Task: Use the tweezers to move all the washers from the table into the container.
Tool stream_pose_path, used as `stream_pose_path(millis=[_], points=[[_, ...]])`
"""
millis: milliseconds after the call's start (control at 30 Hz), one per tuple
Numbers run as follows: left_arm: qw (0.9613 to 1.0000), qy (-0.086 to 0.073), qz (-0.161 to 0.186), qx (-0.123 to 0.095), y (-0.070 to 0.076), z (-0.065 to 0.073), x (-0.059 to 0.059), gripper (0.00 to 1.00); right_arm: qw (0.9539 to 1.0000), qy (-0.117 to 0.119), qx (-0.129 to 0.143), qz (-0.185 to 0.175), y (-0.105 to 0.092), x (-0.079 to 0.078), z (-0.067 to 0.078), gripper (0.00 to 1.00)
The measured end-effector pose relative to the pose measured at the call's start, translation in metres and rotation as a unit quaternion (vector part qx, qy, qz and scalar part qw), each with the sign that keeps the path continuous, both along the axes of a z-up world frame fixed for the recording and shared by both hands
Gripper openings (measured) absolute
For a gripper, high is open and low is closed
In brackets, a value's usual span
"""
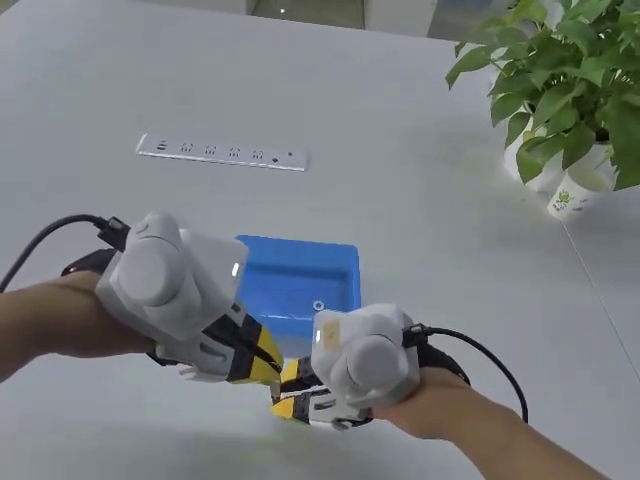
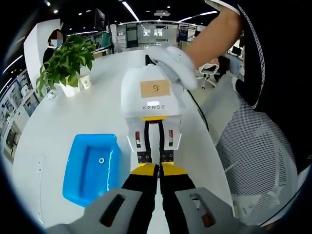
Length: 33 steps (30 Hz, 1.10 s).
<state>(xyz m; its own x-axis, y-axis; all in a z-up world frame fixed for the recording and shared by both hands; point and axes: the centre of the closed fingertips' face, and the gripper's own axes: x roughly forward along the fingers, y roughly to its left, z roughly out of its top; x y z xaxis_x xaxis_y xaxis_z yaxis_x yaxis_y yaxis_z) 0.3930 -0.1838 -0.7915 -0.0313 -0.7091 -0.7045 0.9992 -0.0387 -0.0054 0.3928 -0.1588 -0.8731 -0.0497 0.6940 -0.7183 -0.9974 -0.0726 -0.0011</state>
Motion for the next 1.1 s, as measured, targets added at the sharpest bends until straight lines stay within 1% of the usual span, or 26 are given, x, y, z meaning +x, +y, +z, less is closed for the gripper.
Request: stream_pose_path(millis=[200, 533, 733, 833, 1100], points=[[1.0, 0.004, 0.002, -0.001, 0.0004, -0.0001, 0.0013, 0.05, 1.0, 0.003, -0.002, -0.001, 0.0001, -0.0002, 0.0, 0.11], [1.0, 0.005, 0.002, -0.001, -0.0014, 0.0005, 0.0018, 0.05, 1.0, 0.007, -0.002, -0.003, 0.0, -0.0001, -0.0002, 0.11], [1.0, 0.002, 0.001, 0.006, 0.0015, 0.0005, 0.0011, 0.05, 1.0, 0.004, -0.006, 0.0, -0.0006, -0.0009, 0.0003, 0.11], [1.0, 0.0, 0.002, 0.006, 0.0016, 0.002, 0.0009, 0.05, 1.0, 0.005, -0.004, -0.002, -0.0009, -0.001, 0.0018, 0.11], [1.0, -0.002, 0.005, 0.004, -0.0005, 0.0096, 0.0006, 0.05, 1.0, -0.001, -0.002, -0.001, -0.0017, 0.0005, 0.0077, 0.11]])
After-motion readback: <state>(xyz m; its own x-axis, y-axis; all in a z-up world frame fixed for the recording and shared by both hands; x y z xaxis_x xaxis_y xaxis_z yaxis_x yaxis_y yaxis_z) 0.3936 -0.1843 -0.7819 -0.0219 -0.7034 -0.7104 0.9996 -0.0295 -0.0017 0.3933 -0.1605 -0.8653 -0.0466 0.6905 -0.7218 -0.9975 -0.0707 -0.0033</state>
